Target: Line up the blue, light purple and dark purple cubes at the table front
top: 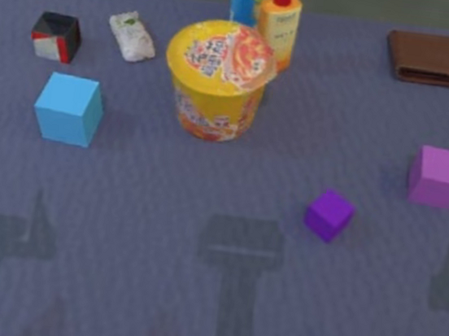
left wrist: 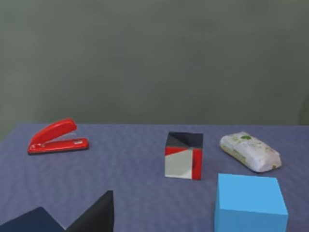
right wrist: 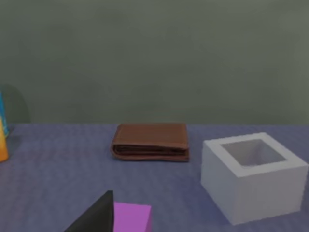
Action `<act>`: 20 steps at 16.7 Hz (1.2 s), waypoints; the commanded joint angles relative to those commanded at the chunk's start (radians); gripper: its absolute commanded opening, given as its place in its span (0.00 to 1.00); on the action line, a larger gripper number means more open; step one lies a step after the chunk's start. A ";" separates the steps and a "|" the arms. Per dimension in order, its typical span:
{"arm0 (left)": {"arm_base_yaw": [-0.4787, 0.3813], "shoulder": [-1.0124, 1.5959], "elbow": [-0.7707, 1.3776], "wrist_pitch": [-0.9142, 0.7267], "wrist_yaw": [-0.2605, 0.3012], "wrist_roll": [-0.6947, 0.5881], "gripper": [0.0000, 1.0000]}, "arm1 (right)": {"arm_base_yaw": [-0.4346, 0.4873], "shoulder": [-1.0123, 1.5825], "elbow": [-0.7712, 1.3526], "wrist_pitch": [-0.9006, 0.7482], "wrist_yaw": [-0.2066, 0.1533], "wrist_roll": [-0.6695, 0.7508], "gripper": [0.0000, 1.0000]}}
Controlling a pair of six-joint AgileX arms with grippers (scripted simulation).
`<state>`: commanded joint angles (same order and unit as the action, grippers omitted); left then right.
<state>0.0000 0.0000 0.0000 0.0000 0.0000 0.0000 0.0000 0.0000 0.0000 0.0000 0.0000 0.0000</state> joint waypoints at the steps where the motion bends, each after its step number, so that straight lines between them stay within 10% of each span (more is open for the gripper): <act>1: 0.000 0.000 0.000 0.000 0.000 0.000 1.00 | 0.000 0.000 0.000 0.000 0.000 0.000 1.00; 9: 0.000 0.000 0.000 0.000 0.000 0.000 1.00 | 0.083 0.288 0.272 -0.184 -0.002 -0.054 1.00; 20: 0.000 0.000 0.000 0.000 0.000 0.000 1.00 | 0.338 1.439 1.144 -0.799 0.003 -0.237 1.00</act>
<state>0.0000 0.0000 0.0000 0.0000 0.0000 0.0000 0.3383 1.4388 1.1438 -0.7989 0.0027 -0.2371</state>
